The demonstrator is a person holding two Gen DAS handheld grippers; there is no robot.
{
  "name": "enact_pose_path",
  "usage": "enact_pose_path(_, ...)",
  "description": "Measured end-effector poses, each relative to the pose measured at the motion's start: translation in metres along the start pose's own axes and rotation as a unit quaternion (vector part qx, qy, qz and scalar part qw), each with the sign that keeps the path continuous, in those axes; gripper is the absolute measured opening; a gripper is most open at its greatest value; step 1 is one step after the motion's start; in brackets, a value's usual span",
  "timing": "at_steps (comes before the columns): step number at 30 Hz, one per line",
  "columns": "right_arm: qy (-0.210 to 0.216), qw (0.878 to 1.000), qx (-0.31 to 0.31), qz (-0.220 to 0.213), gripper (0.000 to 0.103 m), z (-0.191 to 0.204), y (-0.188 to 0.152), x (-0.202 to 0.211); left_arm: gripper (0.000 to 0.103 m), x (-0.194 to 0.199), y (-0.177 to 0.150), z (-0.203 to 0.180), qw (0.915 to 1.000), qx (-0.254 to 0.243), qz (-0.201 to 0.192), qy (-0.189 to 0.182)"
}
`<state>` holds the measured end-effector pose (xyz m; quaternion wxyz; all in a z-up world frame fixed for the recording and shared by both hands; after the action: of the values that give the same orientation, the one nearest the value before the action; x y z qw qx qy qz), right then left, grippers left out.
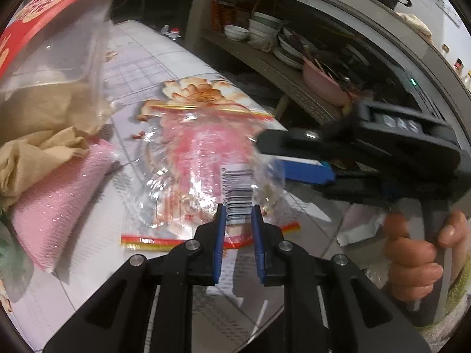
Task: Collect trash
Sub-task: 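Grasp the clear plastic bag with the right gripper while the left gripper approaches it, then grasp the red snack bag with the left gripper and lift it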
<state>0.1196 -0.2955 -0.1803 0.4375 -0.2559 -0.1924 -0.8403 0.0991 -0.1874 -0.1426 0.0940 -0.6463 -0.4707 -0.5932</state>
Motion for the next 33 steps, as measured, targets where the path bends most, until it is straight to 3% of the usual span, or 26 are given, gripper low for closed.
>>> enact_pose_path(9,-0.005,0.999,0.041,0.026,0.038,0.009,0.000,-0.012,0.017,-0.002,-0.004,-0.012,0.9998,-0.019,-0.003,-0.007)
enact_pose_path(11,-0.009,0.999,0.041,0.025,0.023,0.007,0.002,-0.013,0.017,-0.003,-0.004,-0.011,0.9998,-0.015,-0.002,-0.013)
enact_pose_path(14,-0.018,0.999,0.040,0.022,0.010,0.001,0.005,-0.017,0.017,-0.004,-0.001,-0.011,0.9998,-0.014,-0.003,-0.016)
enact_pose_path(19,-0.028,0.999,0.044,0.007,0.004,-0.003,0.003,-0.009,0.019,0.015,0.007,-0.007,0.9995,-0.025,-0.019,0.009)
enact_pose_path(20,-0.028,0.999,0.045,0.003,0.004,-0.004,0.003,-0.007,0.021,0.026,0.011,-0.006,0.9990,-0.029,-0.029,0.016)
enact_pose_path(22,-0.025,0.999,0.045,-0.005,0.004,-0.006,0.004,0.001,0.041,0.057,0.022,-0.001,0.9972,-0.033,-0.065,0.020)
enact_pose_path(24,-0.027,0.999,0.044,-0.010,0.004,-0.008,0.007,0.005,0.053,0.081,0.033,0.012,0.9930,-0.029,-0.102,0.053)
enact_pose_path(26,-0.024,0.999,0.042,-0.011,0.004,-0.012,0.008,0.008,0.056,0.104,0.048,0.034,0.9801,-0.035,-0.138,0.138)
enact_pose_path(28,-0.023,0.999,0.040,-0.009,0.004,-0.013,0.007,0.006,0.057,0.115,0.061,0.050,0.9615,-0.045,-0.151,0.225)
enact_pose_path(32,-0.016,0.999,0.039,-0.006,0.004,-0.013,0.005,0.003,0.058,0.117,0.080,0.072,0.9229,-0.069,-0.146,0.350)
enact_pose_path(33,-0.015,0.999,0.040,-0.006,0.004,-0.013,0.006,0.003,0.058,0.110,0.082,0.075,0.9098,-0.084,-0.133,0.384)
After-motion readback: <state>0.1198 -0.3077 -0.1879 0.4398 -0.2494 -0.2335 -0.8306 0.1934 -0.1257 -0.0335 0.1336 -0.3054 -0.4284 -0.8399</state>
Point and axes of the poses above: each gripper's, at about its wrist camera, not at the fingertips, and x roughly against the way its jaws point, z to its left, y to its top, the point moved 8 cm from there along -x, roughly the way its jaws point, and after that the axes turned 9 degrees about z, right-handed, at the moved point
